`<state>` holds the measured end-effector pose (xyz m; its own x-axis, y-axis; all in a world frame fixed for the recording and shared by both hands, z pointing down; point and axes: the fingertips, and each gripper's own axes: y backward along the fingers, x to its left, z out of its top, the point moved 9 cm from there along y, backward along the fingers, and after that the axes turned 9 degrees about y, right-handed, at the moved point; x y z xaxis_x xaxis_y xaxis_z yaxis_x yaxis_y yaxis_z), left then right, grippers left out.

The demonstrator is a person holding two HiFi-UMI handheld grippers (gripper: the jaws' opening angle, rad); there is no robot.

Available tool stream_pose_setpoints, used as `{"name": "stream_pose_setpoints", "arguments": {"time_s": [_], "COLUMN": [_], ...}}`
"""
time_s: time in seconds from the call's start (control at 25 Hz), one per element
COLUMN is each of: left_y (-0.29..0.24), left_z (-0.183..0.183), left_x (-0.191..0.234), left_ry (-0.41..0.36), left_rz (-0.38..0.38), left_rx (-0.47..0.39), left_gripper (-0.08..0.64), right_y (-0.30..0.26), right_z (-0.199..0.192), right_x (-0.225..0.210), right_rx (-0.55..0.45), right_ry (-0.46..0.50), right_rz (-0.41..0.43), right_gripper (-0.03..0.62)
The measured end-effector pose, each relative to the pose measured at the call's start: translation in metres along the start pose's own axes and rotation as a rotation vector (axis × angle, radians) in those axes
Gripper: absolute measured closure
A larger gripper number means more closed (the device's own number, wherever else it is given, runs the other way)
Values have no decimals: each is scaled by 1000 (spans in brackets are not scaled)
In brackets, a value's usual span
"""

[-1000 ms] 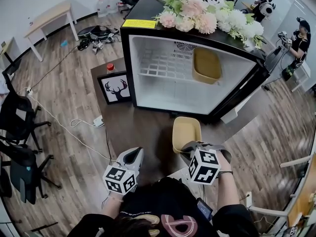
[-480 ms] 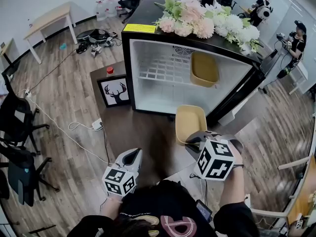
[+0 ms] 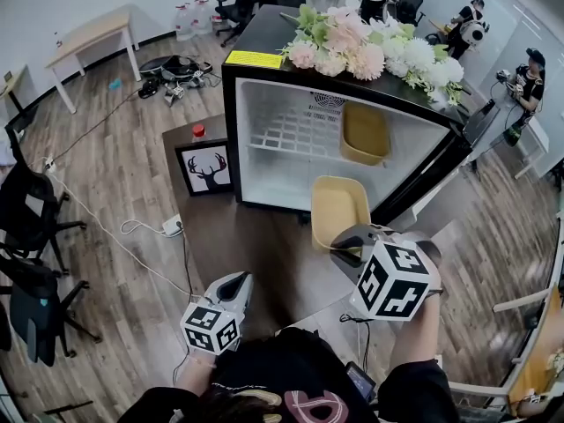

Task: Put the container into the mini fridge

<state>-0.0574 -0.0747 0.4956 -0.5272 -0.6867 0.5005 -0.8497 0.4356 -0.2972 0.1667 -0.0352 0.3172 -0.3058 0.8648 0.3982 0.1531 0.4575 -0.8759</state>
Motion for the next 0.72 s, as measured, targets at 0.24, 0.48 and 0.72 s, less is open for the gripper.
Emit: {"name": "stream_pose_setpoints", "arguments": {"time_s": [0.24, 0.48, 0.72], "left_y": [0, -1, 2], "left_z": [-1, 2, 7], "left_x": [0, 0, 5], "left_ry": [-14, -24, -20], "left_rz": [12, 14, 33], "left_rx": [9, 2, -15], "left_gripper": [551, 551, 551], "right_y": [9, 17, 23], "right_z": [9, 21, 31], "right_x": [-11, -28, -46], "right_rx": [-34, -43, -52], "right_ry": [20, 63, 98], "right_rz": [10, -26, -51], "right_gripper": [567, 568, 567]}}
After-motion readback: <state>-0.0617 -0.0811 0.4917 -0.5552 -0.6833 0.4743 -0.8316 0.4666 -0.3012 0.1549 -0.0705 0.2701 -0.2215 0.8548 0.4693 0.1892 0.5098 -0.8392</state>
